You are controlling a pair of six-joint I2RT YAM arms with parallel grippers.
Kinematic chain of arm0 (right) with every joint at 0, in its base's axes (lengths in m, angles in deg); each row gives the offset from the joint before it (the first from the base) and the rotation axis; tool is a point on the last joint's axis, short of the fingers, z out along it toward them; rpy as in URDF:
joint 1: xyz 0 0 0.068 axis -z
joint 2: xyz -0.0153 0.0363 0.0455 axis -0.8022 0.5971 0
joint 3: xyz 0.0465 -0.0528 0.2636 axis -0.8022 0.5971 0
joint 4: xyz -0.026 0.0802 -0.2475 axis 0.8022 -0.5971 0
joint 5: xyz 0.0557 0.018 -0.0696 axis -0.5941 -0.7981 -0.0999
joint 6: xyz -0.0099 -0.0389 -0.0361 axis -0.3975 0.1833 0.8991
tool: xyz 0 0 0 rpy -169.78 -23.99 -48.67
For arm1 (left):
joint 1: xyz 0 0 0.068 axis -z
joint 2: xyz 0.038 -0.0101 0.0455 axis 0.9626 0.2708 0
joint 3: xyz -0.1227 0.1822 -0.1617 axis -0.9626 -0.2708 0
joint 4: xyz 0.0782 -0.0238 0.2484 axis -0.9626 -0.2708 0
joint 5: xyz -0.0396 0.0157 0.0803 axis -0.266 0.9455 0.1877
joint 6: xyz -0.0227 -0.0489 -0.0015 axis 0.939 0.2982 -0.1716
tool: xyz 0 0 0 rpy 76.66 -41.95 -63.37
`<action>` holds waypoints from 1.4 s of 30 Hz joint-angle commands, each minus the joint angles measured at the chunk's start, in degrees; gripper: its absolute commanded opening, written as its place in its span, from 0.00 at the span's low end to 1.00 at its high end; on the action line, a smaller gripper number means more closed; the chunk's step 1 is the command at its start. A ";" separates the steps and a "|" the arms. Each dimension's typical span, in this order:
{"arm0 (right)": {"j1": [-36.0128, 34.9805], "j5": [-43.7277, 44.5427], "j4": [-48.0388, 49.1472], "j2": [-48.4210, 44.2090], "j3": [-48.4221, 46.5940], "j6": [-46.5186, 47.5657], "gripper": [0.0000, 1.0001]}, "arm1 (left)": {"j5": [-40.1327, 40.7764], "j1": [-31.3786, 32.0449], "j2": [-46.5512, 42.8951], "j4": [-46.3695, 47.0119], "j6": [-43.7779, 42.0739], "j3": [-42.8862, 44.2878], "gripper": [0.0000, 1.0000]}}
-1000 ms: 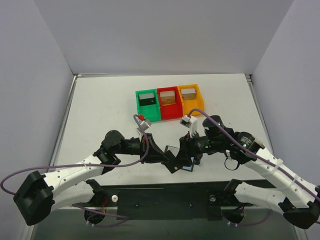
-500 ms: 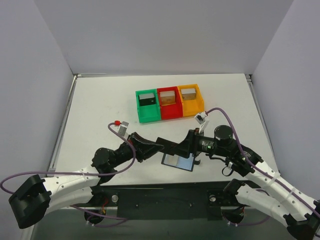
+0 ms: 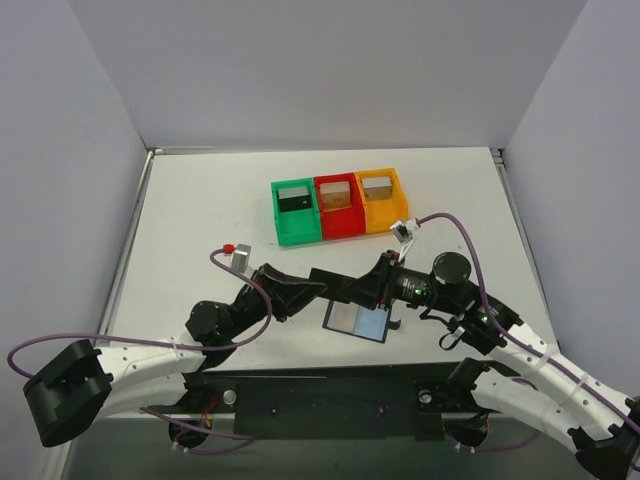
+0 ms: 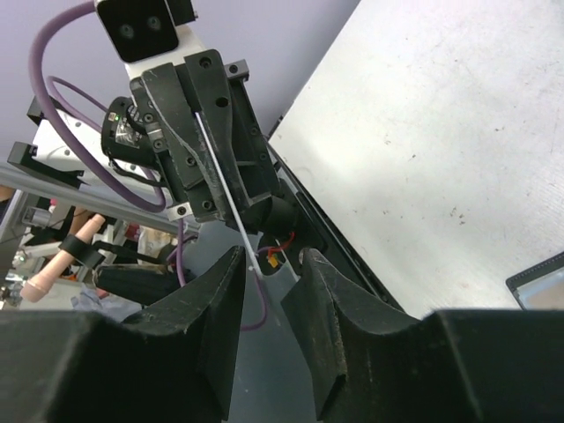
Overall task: Take the credit cards out of the card holder
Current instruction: Place the credit card in the storage box.
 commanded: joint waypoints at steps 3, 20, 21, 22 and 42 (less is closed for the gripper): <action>-0.23 -1.95 7.23 -0.22 0.03 -1.44 0.23 | 2.49 0.36 1.63 10.63 2.80 -0.46 0.00; 0.30 -5.63 -9.52 -2.60 -6.38 9.19 0.00 | -14.25 -15.93 -8.09 -8.20 7.72 3.04 0.80; 0.30 -6.77 -9.56 -2.42 -7.17 11.11 0.00 | -17.86 -18.51 -9.95 -12.44 6.77 5.58 0.80; 0.56 -8.78 -13.83 -1.90 -8.57 11.74 0.00 | -24.25 -22.88 -11.88 -19.61 5.19 7.86 0.81; -1.63 -16.98 -39.71 5.93 -22.56 29.67 0.00 | -53.67 -7.11 6.55 -87.63 -41.23 46.47 0.67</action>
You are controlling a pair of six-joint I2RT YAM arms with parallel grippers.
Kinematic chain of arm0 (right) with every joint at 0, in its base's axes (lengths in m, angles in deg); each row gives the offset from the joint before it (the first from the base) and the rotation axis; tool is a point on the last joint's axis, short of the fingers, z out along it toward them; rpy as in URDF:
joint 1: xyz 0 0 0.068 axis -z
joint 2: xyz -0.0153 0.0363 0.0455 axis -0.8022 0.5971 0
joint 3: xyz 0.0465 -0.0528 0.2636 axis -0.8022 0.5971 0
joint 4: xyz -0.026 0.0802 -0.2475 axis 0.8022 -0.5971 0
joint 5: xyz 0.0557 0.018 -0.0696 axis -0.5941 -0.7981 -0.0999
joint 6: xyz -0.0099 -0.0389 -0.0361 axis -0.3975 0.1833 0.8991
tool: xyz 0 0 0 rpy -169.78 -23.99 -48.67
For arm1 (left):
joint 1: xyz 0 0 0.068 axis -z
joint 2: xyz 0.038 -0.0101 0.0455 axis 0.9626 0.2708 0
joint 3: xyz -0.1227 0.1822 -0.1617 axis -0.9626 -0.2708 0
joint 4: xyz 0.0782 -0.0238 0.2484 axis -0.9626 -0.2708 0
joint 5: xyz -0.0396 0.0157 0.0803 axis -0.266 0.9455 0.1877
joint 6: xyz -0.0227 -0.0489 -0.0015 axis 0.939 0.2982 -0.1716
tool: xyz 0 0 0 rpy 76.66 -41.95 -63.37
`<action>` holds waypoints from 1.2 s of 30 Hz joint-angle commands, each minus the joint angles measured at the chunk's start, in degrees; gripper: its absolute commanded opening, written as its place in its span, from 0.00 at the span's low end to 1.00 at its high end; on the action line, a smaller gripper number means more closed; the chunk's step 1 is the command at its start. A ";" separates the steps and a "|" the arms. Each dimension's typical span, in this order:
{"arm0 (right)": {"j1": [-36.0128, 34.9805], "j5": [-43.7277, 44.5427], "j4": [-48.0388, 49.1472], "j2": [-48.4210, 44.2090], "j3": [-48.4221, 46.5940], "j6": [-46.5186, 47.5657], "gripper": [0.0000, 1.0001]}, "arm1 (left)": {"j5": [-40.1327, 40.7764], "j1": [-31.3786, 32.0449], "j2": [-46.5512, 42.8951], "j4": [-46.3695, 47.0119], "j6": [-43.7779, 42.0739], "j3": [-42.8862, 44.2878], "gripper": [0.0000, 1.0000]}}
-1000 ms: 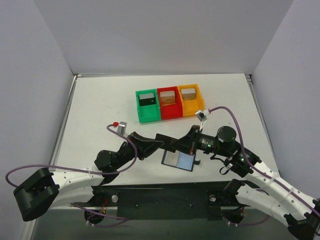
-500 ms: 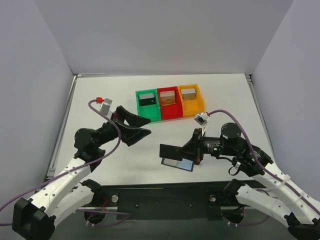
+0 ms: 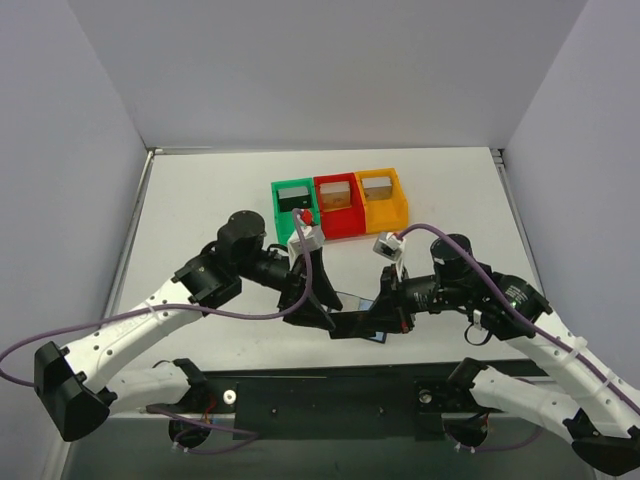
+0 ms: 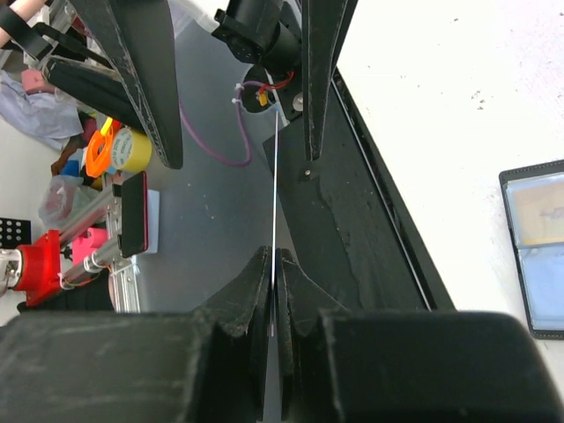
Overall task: Take the credit cards out of the card holder
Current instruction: Place the credit card in the storage box.
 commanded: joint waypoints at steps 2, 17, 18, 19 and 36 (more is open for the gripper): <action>-1.17 -1.13 -2.11 1.43 -1.95 2.66 0.00 | -0.87 0.94 1.44 -11.69 -9.80 4.39 0.64; -3.11 1.86 -2.11 1.87 -1.16 3.63 0.00 | -2.10 1.11 7.33 -13.36 -10.50 9.23 0.40; -3.11 2.38 -2.11 1.96 -1.25 3.80 0.00 | -1.75 1.11 7.51 -13.71 -10.59 9.14 0.40; -3.11 2.47 -2.11 2.04 -1.25 3.80 0.00 | -1.66 1.20 7.60 -13.89 -10.68 9.06 0.40; -3.11 3.26 -2.11 1.69 -0.81 3.98 0.00 | -1.31 3.22 8.56 -13.63 -10.68 8.44 0.15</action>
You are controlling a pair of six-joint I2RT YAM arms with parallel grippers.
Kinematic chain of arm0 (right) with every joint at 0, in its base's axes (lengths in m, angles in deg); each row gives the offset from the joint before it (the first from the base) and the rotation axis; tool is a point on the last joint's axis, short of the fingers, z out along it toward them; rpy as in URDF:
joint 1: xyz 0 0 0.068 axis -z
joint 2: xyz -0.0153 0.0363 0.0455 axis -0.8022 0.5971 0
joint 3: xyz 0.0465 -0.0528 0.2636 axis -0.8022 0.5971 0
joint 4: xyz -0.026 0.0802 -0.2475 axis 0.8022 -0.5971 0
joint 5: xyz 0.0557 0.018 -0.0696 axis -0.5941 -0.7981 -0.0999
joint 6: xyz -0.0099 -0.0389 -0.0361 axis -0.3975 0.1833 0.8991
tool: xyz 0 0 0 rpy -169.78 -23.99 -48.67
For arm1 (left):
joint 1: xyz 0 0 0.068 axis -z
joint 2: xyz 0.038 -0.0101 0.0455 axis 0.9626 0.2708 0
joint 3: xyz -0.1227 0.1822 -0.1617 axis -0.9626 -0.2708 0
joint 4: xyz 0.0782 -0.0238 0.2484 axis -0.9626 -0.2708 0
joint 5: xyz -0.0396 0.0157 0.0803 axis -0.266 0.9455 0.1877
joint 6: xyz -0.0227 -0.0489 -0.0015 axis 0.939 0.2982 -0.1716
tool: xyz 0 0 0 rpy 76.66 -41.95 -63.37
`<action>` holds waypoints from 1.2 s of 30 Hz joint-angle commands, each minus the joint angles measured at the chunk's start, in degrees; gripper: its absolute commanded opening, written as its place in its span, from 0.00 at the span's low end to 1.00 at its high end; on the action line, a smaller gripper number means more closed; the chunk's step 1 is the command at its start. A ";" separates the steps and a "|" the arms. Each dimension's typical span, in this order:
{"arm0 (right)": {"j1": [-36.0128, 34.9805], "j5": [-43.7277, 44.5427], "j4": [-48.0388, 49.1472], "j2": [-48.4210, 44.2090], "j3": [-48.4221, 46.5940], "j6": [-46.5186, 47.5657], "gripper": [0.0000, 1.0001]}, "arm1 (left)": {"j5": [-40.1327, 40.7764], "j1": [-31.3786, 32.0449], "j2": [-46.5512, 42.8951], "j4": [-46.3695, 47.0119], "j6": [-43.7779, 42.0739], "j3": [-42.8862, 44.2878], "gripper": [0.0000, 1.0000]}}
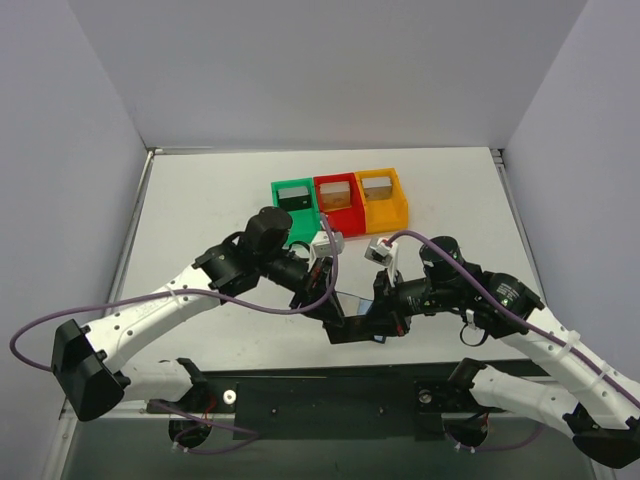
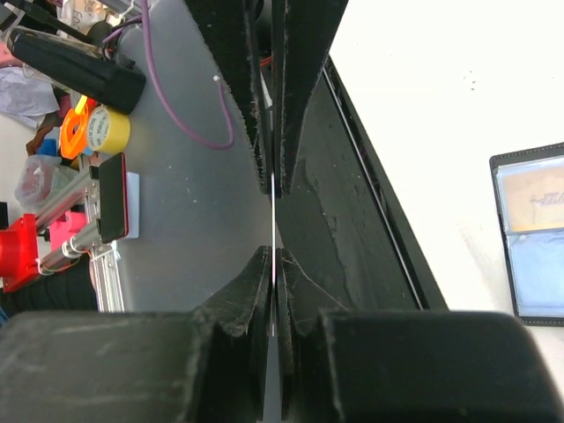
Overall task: Take the credit cards out of the card holder
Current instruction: Place the credit card in the storage box.
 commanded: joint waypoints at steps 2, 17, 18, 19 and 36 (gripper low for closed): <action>-0.49 0.44 0.42 -0.17 -0.59 0.72 0.00 | -0.93 0.47 0.74 1.04 -0.49 2.10 0.06; 1.98 17.91 -1.60 -6.22 1.52 -2.88 0.51 | 17.49 -17.10 -2.43 1.82 2.14 -0.53 0.00; 1.98 18.37 -1.60 -7.01 1.87 -2.88 0.52 | 25.44 -17.11 -1.99 1.57 1.45 -0.45 0.00; 1.98 19.51 -1.60 -7.28 2.05 -2.97 0.52 | 31.26 -17.02 -1.38 0.96 -1.78 -0.19 0.00; 1.97 21.63 -0.11 -13.87 7.06 -4.20 0.48 | 25.62 -28.61 15.06 14.58 -41.77 5.16 0.00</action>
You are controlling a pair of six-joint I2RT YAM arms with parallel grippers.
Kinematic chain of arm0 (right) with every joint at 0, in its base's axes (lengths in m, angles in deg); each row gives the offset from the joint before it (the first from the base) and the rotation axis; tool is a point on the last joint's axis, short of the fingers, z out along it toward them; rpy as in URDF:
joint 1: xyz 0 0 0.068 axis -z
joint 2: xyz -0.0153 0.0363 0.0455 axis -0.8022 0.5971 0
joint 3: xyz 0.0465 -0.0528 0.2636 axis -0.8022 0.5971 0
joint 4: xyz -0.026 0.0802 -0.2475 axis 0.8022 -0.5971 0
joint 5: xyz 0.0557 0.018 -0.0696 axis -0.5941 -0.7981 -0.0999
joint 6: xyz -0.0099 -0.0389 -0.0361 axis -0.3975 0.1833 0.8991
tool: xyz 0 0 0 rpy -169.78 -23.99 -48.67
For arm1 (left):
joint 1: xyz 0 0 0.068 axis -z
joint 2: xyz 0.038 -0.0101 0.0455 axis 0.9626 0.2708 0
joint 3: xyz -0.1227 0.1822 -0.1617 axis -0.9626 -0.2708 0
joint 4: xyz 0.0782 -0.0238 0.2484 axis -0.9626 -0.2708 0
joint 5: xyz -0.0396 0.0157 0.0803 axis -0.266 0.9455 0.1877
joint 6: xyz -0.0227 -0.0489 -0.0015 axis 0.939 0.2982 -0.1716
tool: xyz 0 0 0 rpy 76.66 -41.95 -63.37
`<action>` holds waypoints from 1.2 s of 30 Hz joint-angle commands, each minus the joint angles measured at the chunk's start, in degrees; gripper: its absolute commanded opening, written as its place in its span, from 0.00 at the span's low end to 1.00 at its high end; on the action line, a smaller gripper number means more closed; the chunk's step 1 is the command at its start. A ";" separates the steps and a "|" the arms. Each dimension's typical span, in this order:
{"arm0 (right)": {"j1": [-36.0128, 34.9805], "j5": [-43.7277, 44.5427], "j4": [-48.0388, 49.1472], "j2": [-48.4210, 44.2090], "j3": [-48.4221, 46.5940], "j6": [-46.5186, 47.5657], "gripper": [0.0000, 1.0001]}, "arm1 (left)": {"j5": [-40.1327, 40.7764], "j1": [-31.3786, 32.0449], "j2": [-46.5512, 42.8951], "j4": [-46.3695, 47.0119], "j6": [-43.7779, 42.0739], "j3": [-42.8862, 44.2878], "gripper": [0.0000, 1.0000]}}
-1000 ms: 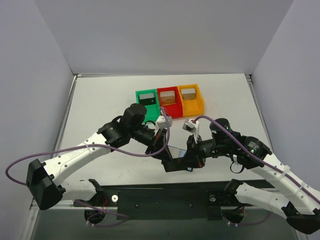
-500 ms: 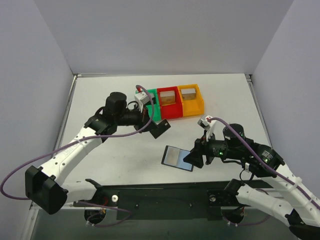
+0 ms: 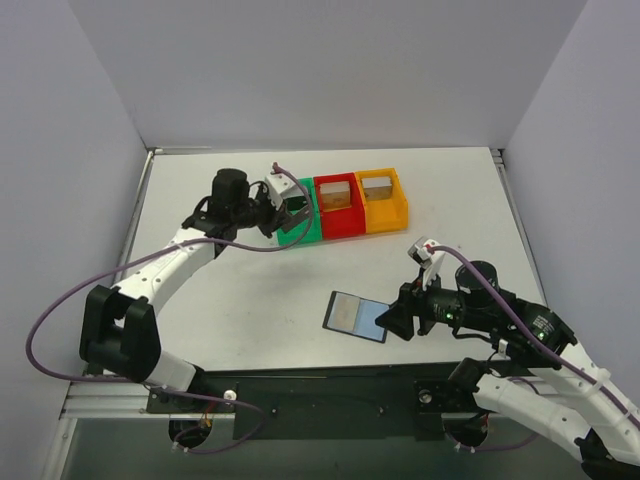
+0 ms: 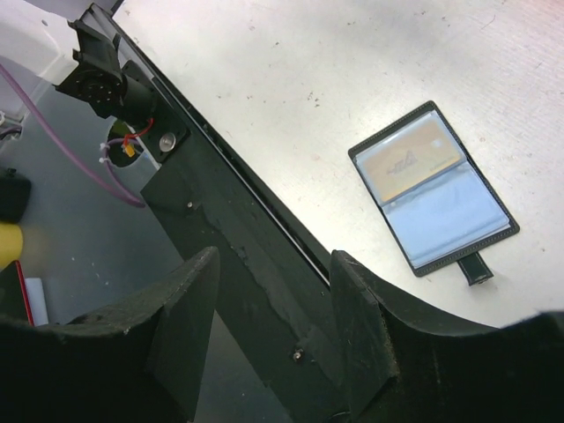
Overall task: Take the credit cards out of the card holder
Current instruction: Place the credit card in the storage box.
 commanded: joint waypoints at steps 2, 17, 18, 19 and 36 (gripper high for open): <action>0.20 0.23 1.49 -1.24 1.11 0.56 0.48 | -10.31 -3.99 4.93 4.47 -15.92 6.84 0.00; -0.15 1.19 3.86 -1.86 2.96 1.80 0.48 | -7.68 -4.17 25.32 -17.15 -36.67 28.99 0.00; -0.06 1.11 4.04 -1.86 3.22 1.88 0.48 | -7.16 -4.09 25.94 -18.28 -37.20 29.35 0.00; -0.15 1.11 4.13 -1.86 3.31 1.71 0.48 | -6.37 -4.00 26.03 -19.08 -38.51 29.35 0.00; -0.15 2.16 5.36 -1.77 5.25 0.92 0.48 | -3.37 -4.79 30.16 -23.57 -45.38 32.16 0.00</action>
